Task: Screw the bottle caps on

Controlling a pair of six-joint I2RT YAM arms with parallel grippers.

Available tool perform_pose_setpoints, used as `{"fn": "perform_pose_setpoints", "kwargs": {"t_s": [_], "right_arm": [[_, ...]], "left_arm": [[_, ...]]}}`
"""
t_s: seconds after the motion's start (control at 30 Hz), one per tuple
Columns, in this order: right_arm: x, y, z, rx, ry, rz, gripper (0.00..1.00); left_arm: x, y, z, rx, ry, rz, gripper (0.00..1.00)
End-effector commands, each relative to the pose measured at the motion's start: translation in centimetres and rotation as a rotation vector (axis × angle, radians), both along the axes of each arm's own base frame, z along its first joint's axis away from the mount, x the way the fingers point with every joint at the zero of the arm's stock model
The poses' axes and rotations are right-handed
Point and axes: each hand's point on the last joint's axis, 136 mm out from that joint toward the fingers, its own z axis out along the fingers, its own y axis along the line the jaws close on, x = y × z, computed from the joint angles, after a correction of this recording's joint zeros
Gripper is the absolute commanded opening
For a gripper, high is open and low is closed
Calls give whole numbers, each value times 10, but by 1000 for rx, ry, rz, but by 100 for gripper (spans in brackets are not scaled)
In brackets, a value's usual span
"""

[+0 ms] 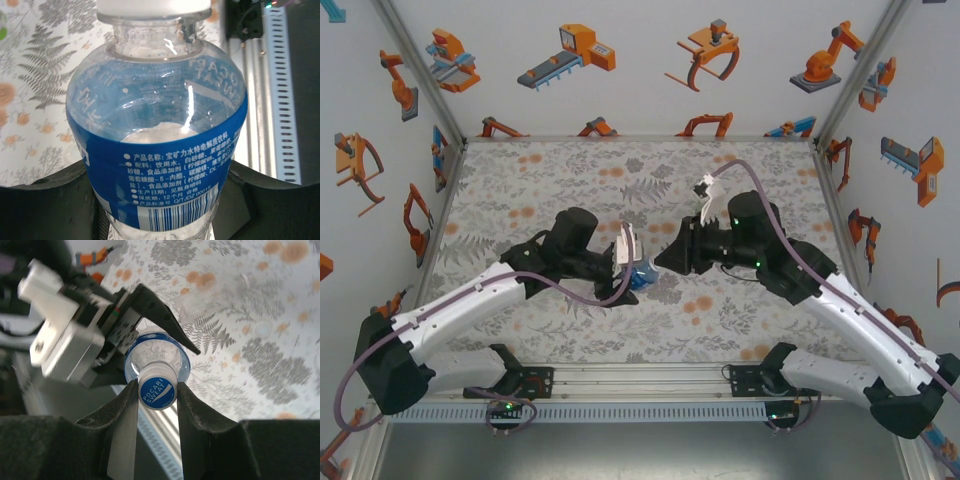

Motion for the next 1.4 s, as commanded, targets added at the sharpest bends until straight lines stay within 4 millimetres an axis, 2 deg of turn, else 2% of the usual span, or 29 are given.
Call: {"fn": "perform_pose_setpoints", "kwargs": {"t_s": [0.0, 0.17, 0.33, 0.37, 0.47, 0.57, 0.67, 0.7, 0.83, 1.07, 1.23, 1.37], "right_arm": [[17, -20, -25, 60, 333, -327, 0], [21, -13, -28, 45, 367, -333, 0], [22, -8, -28, 30, 353, -302, 0], [23, -8, -26, 25, 337, -292, 2], [24, -6, -15, 15, 255, -249, 22], [21, -3, 8, 8, 105, -156, 38], [16, -4, 29, -5, -55, -77, 52], [14, -4, 34, -11, -107, -51, 53], [-6, 1, 54, -21, -356, 138, 54], [-67, 9, 70, 29, -702, 540, 54], [-91, 8, 72, 74, -815, 676, 55], [-96, 10, 69, 98, -812, 715, 55]], "left_arm": [[28, -9, 25, -45, -109, 107, 0], [35, -13, 24, -54, -128, 123, 0], [31, -17, 25, -81, -129, 95, 0], [30, -17, 25, -84, -127, 87, 0], [26, -17, 24, -81, -117, 67, 0], [21, -14, 22, -71, -109, 52, 0], [14, -12, 17, -58, -96, 21, 0], [12, -11, 17, -58, -91, 8, 0], [-5, -8, 20, -71, -59, -68, 0], [-41, 0, 40, -142, -13, -226, 0], [-62, 5, 49, -177, 42, -314, 0], [-66, 7, 53, -186, 60, -332, 0]]}}
